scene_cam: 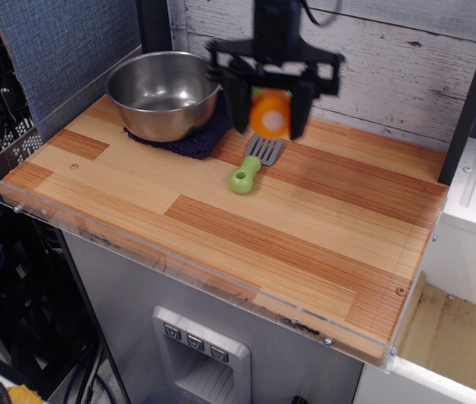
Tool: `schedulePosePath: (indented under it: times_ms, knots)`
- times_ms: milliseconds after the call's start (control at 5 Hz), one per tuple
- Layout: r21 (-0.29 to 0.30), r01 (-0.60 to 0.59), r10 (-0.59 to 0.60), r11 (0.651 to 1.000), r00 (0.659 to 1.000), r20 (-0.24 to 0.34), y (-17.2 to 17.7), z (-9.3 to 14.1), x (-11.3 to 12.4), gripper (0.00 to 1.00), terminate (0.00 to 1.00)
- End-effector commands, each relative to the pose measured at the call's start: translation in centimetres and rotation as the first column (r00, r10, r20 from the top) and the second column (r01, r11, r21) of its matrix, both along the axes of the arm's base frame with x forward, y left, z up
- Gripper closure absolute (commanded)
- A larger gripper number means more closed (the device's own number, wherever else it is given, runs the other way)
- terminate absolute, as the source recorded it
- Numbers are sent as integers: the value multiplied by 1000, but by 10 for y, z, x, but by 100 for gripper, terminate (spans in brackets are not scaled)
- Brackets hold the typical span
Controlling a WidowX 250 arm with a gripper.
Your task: Move a yellow vegetable from inside a pot in the top right of the counter. Place the yellow vegetable on the right side of the table, next to a knife
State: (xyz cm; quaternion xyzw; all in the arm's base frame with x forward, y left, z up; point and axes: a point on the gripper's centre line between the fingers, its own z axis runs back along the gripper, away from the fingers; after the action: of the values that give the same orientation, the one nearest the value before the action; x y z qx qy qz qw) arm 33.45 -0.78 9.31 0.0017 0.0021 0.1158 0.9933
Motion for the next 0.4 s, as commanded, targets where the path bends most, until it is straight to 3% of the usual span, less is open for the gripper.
schedulePosePath:
  times_ms: [0, 200]
  knots:
    - [-30, 123, -123, 992, 992, 19, -21, -17, 8, 100, 0]
    - [-42, 143, -144, 989, 990, 0, -23, -15, 8, 100, 0]
